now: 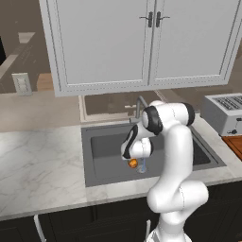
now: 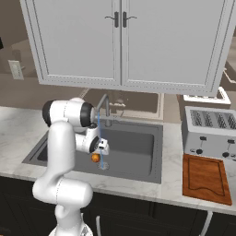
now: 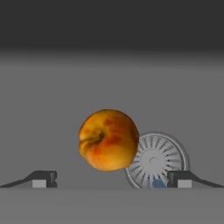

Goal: Pick the peach from the sink and place it on the cutting board to airdry. Then turn off the sink faucet.

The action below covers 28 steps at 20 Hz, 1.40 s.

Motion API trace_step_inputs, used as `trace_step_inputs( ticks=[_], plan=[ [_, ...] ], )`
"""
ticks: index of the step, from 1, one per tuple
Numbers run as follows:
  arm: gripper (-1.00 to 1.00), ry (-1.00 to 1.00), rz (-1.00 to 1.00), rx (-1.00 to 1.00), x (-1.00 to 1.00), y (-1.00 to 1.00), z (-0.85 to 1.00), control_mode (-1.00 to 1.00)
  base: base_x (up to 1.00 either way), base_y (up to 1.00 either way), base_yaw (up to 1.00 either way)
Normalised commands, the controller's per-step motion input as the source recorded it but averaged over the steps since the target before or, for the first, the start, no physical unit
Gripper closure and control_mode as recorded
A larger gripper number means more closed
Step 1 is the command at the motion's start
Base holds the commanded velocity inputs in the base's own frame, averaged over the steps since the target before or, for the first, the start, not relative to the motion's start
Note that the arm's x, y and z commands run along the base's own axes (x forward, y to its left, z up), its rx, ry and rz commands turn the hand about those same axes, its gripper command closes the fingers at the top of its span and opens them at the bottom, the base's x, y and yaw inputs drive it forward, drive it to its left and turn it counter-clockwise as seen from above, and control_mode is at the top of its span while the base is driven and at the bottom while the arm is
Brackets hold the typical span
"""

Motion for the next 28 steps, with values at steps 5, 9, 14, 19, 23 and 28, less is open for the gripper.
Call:
trace_step_inputs(
  ticks=[5, 9, 14, 19, 23, 28],
  plan=[
    [-1.00, 0.00, 0.00, 0.00, 0.10, 0.01, -0.17, -1.00, 0.00, 0.00, 0.00],
    [-1.00, 0.00, 0.00, 0.00, 0.00, 0.06, -0.14, -1.00, 0.00, 0.00, 0.00],
    [-1.00, 0.00, 0.00, 0.00, 0.02, 0.06, -0.13, -1.00, 0.00, 0.00, 0.00],
    [-1.00, 0.00, 0.00, 0.00, 0.06, 0.05, -0.13, -1.00, 0.00, 0.00, 0.00],
    [-1.00, 0.00, 0.00, 0.00, 0.07, 0.00, -0.10, -1.00, 0.00, 0.00, 0.00],
    [-1.00, 0.00, 0.00, 0.00, 0.11, 0.00, -0.08, -1.00, 0.00, 0.00, 0.00]
  ],
)
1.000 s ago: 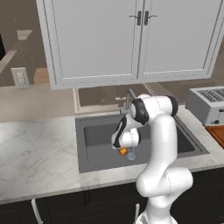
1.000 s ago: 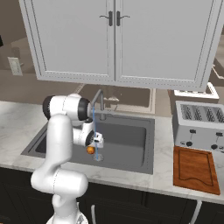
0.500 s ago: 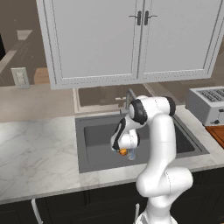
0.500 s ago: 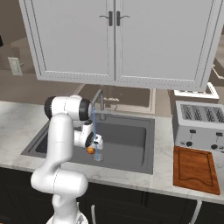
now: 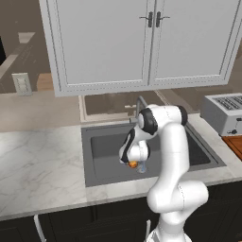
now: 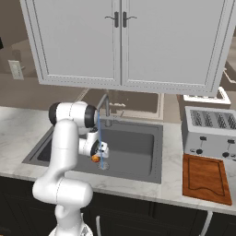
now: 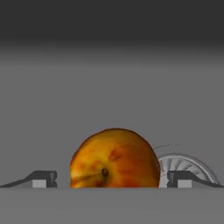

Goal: Pick the peach from the sink and place it on the cutting board to airdry. Then turn off the sink faucet.

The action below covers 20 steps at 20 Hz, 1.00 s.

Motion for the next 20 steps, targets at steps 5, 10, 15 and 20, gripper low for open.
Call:
trace_step_inputs(
  ticks=[5, 10, 15, 20],
  plan=[
    [1.00, 0.00, 0.00, 0.00, 0.12, 0.00, -0.08, -1.00, 0.00, 0.00, 0.00],
    [1.00, 0.00, 0.00, 0.00, 0.00, 0.01, -0.06, -1.00, 0.00, 0.00, 0.00],
    [1.00, 0.00, -0.01, 0.02, 0.00, 0.01, 0.00, -1.00, 0.00, 0.00, 0.00],
    [1.00, 0.00, -0.01, 0.03, 0.00, 0.00, 0.08, -1.00, 0.00, 0.00, 0.00]
  ],
)
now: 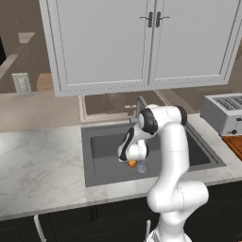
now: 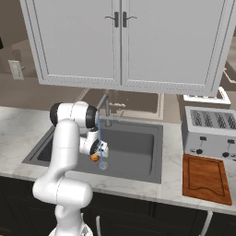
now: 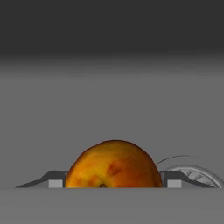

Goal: Pick the peach from the sink and place it on the cutting board to airdry. Then turn off the sink faucet.

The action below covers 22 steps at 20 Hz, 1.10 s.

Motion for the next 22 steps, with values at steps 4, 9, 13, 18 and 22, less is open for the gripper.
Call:
trace_step_inputs(
  ticks=[4, 9, 13, 18, 22],
  plan=[
    [1.00, 0.00, 0.00, 0.02, 0.00, 0.00, 0.10, -1.00, 0.00, 0.00, 0.00],
    [1.00, 0.00, 0.00, 0.01, 0.00, 0.00, 0.12, -1.00, 0.00, 0.00, 0.00],
    [1.00, -0.02, 0.00, 0.00, -0.05, 0.00, 0.06, -1.00, 0.00, 0.00, 0.00],
    [1.00, -0.06, 0.00, 0.00, -0.17, 0.00, 0.01, -1.00, 0.00, 0.00, 0.00],
    [1.00, -0.11, 0.00, 0.00, -0.24, 0.00, 0.06, -1.00, 0.00, 0.00, 0.00]
  ],
)
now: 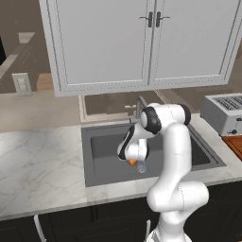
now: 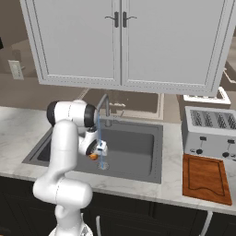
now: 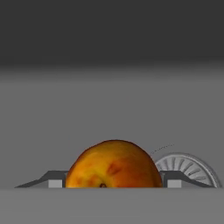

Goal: Pick the peach from the sink and place it on the cutting board to airdry. Then turn off the sink faucet.

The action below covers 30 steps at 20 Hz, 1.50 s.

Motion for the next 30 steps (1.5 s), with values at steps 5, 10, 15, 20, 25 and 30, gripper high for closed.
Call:
trace_step_inputs(
  ticks=[5, 10, 15, 20, 25, 30],
  plan=[
    [1.00, -0.13, 0.00, 0.00, -0.18, 0.01, 0.17, -1.00, 0.00, 0.00, 0.00],
    [1.00, -0.14, 0.00, 0.00, -0.16, 0.00, 0.31, -1.00, 0.00, 0.00, 0.00],
    [1.00, -0.07, 0.00, 0.00, -0.14, 0.00, 0.36, -1.00, 0.00, 0.00, 0.00],
    [1.00, -0.07, 0.00, 0.00, -0.18, 0.00, 0.28, -1.00, 0.00, 0.00, 0.00],
    [1.00, -0.09, 0.00, 0.00, -0.20, 0.00, 0.29, -1.00, 0.00, 0.00, 0.00],
    [1.00, -0.07, 0.00, 0.00, -0.20, 0.00, 0.34, -1.00, 0.00, 0.00, 0.00]
  ],
)
